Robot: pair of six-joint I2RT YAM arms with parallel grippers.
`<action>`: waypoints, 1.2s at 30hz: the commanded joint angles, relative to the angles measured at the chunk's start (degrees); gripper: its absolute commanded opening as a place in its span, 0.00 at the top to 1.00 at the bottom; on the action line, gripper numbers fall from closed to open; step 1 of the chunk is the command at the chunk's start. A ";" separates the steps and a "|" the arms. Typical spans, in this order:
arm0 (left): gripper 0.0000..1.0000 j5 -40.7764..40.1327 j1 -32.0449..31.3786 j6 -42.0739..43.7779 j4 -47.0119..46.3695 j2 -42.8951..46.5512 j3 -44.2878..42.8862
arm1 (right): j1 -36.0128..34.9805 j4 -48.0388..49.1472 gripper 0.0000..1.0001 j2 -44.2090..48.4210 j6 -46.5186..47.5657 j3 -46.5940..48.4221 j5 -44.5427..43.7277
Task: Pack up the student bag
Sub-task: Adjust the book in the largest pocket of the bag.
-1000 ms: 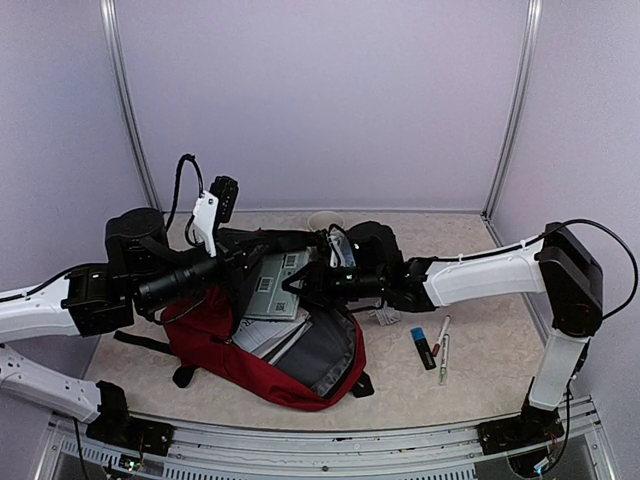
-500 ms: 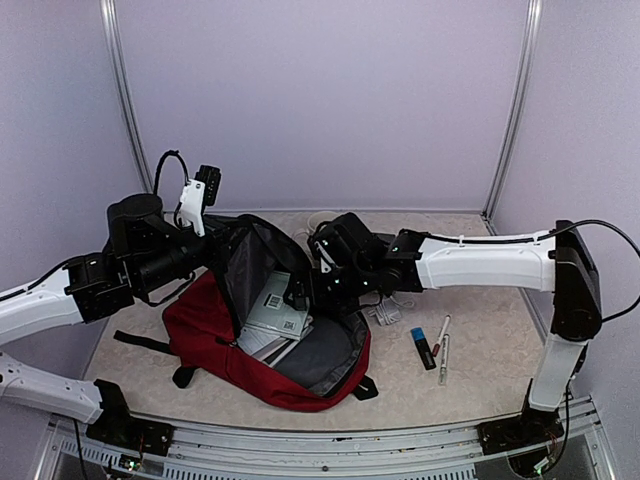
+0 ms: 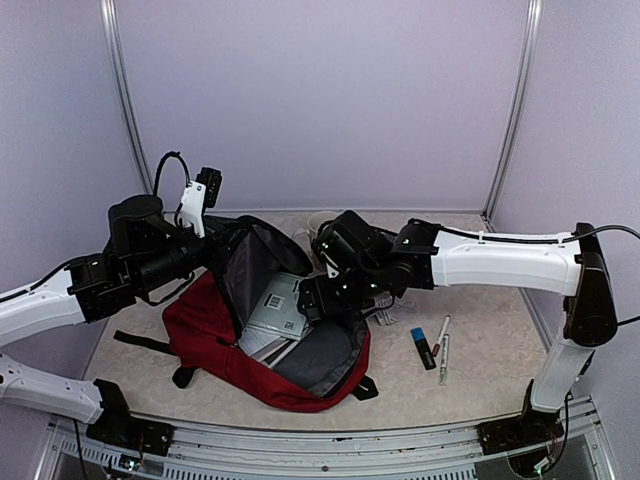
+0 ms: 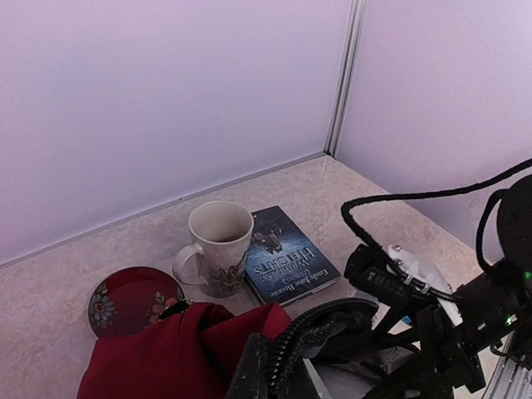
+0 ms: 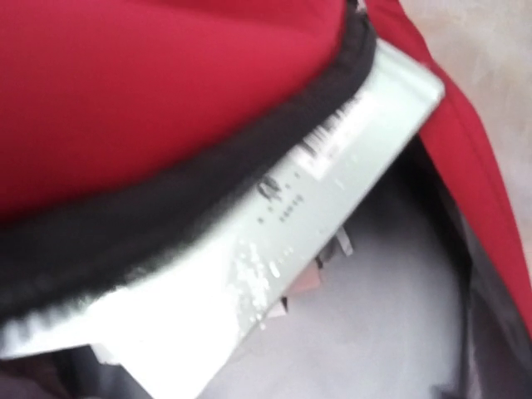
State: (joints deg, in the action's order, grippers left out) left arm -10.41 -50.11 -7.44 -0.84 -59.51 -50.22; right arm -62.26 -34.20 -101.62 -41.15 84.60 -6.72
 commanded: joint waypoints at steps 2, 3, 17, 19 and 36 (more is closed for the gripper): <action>1.00 2.70 2.76 -0.22 -1.83 1.49 1.56 | -0.32 5.64 0.35 2.63 -0.91 -4.24 1.02; 1.00 3.00 3.07 -0.21 -2.06 1.80 1.67 | -0.32 8.80 0.39 2.42 -0.53 -5.39 2.12; 1.00 7.01 5.02 -0.20 -2.32 2.98 1.66 | -0.34 17.95 0.57 -9.26 0.92 -1.85 9.97; 1.00 7.56 5.48 -0.38 -2.55 3.32 1.66 | -0.63 21.54 0.59 -9.16 1.67 -2.42 12.66; 1.00 9.41 8.00 -0.96 -2.46 2.31 1.82 | 5.44 34.17 0.40 13.77 9.16 -22.65 26.66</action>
State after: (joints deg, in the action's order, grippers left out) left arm -1.67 -43.48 -7.70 -1.52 -56.86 -48.45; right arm -62.26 -4.86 -97.97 -31.81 67.53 15.99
